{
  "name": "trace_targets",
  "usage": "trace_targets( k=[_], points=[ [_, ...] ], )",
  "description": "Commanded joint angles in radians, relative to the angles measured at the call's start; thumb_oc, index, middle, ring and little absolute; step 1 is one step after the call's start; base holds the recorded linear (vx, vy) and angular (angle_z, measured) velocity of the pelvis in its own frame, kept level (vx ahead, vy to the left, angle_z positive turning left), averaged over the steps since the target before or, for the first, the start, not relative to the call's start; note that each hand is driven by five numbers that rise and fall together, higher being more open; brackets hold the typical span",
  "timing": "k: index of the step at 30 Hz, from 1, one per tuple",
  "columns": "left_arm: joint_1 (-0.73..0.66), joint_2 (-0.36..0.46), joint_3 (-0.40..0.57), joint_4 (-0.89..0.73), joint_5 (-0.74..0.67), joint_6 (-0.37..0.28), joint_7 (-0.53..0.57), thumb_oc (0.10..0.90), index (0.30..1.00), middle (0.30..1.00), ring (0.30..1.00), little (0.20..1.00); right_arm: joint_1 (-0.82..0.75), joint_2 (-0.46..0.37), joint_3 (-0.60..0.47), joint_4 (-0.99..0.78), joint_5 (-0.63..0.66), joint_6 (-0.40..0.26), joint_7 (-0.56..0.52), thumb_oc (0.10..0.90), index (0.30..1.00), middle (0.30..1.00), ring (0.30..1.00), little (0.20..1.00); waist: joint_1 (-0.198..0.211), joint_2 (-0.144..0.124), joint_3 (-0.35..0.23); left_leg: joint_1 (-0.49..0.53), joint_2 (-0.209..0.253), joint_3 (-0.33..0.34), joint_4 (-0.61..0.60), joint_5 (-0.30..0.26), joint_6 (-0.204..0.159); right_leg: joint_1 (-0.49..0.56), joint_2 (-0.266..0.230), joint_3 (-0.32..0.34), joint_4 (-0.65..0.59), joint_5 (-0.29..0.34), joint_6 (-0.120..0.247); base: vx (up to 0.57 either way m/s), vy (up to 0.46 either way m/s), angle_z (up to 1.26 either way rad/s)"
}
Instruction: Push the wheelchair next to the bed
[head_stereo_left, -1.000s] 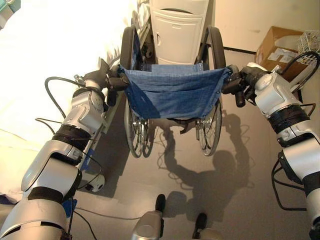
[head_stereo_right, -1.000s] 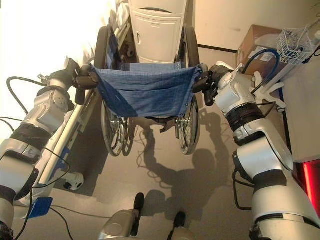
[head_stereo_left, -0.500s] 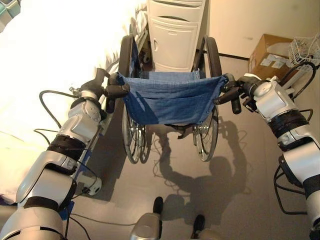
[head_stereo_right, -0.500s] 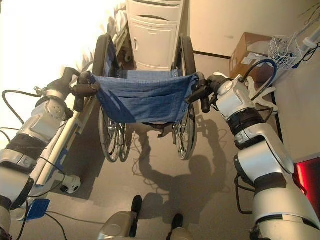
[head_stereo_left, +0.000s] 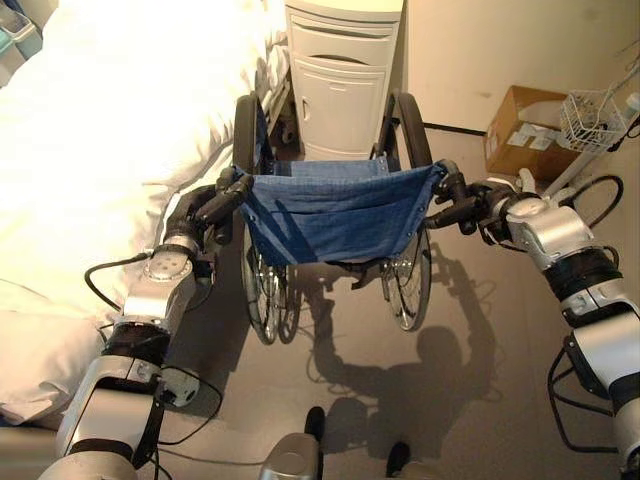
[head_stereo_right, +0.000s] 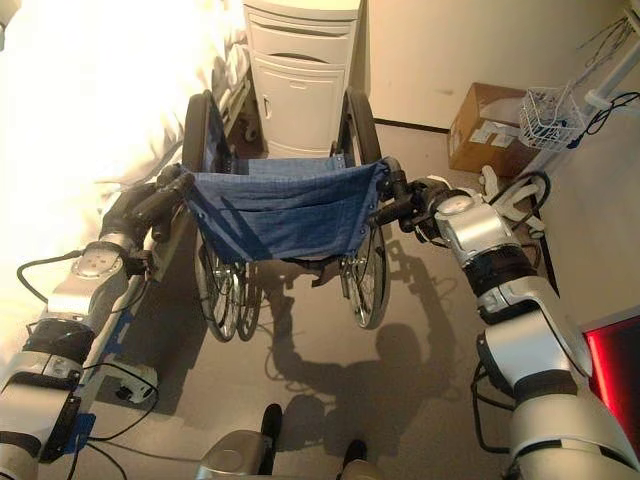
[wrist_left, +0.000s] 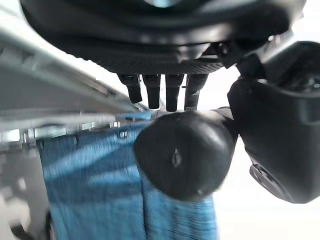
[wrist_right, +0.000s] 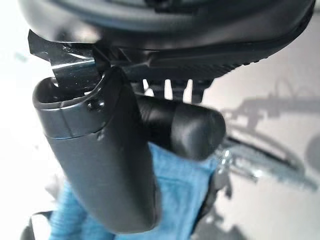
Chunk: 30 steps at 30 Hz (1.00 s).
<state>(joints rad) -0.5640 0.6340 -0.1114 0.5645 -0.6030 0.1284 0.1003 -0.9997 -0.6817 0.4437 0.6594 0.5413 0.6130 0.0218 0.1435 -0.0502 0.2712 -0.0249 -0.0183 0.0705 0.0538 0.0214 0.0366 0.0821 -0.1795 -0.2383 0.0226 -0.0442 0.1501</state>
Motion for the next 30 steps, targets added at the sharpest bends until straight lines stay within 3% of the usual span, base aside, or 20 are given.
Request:
trace_targets(
  k=[1,5,10,16,20,23,30],
  points=[
    [0.079,-0.011,0.026,0.028,-0.157,-0.104,-0.033,0.800,0.900,0.900,0.900,0.900,-0.046,-0.148,-0.080,-0.056,0.141,-0.224,-0.069,0.800,0.900,0.900,0.900,0.900,0.012,-0.007,-0.091,0.036,0.000,-0.016,0.002,-0.071,0.000,-0.007,-0.027,-0.020,0.185,0.002,0.003,0.07,0.018,-0.02],
    [0.140,-0.046,0.085,0.048,-0.349,-0.159,-0.067,0.800,0.900,0.900,0.900,0.900,0.059,-0.198,-0.163,-0.044,0.232,-0.315,-0.029,0.800,0.900,0.900,0.900,0.900,-0.005,-0.020,-0.107,0.046,0.006,-0.003,0.004,-0.085,0.004,-0.009,-0.022,-0.016,0.185,-0.002,0.004,0.05,-0.032,-0.07],
    [0.204,-0.072,0.141,0.094,-0.504,-0.192,-0.128,0.800,0.900,0.900,0.900,0.900,0.155,-0.248,-0.260,-0.004,0.360,-0.377,0.005,0.800,0.900,0.900,0.900,0.900,-0.025,-0.032,-0.119,0.057,0.012,0.011,0.004,-0.099,0.009,-0.015,-0.014,-0.009,0.184,-0.009,0.005,0.04,-0.040,-0.06],
    [0.255,-0.116,0.203,0.121,-0.775,-0.198,-0.283,0.800,0.900,0.900,0.900,0.900,0.273,-0.270,-0.414,0.099,0.529,-0.385,0.096,0.800,0.900,0.900,0.900,0.900,-0.037,-0.042,-0.127,0.071,0.015,0.018,0.000,-0.115,0.013,-0.022,-0.010,-0.006,0.183,-0.008,0.006,0.03,-0.045,-0.07],
    [0.317,-0.189,0.262,0.096,-0.933,-0.171,-0.366,0.800,0.900,0.900,0.900,0.900,0.398,-0.231,-0.527,0.149,0.652,-0.359,0.165,0.800,0.900,0.900,0.900,0.900,-0.033,-0.052,-0.129,0.080,0.019,0.016,-0.004,-0.122,0.012,-0.019,-0.005,-0.006,0.177,-0.010,0.002,0.03,-0.059,-0.04],
    [0.352,-0.242,0.281,0.096,-0.923,-0.166,-0.376,0.800,0.900,0.900,0.900,0.900,0.471,-0.166,-0.592,0.165,0.706,-0.352,0.174,0.800,0.900,0.900,0.900,0.900,-0.030,-0.061,-0.126,0.086,0.021,0.014,-0.008,-0.126,0.012,-0.019,-0.001,-0.010,0.175,-0.006,0.004,0.03,-0.080,-0.08],
    [0.411,-0.317,0.260,0.136,-0.777,-0.153,-0.368,0.800,0.900,0.900,0.900,0.900,0.610,0.001,-0.623,0.205,0.548,-0.310,0.263,0.800,0.900,0.900,0.900,0.900,-0.023,-0.064,-0.115,0.085,0.026,0.018,-0.007,-0.126,0.012,-0.026,0.005,-0.017,0.165,0.003,0.002,-0.01,-0.041,-0.02]
  ],
)
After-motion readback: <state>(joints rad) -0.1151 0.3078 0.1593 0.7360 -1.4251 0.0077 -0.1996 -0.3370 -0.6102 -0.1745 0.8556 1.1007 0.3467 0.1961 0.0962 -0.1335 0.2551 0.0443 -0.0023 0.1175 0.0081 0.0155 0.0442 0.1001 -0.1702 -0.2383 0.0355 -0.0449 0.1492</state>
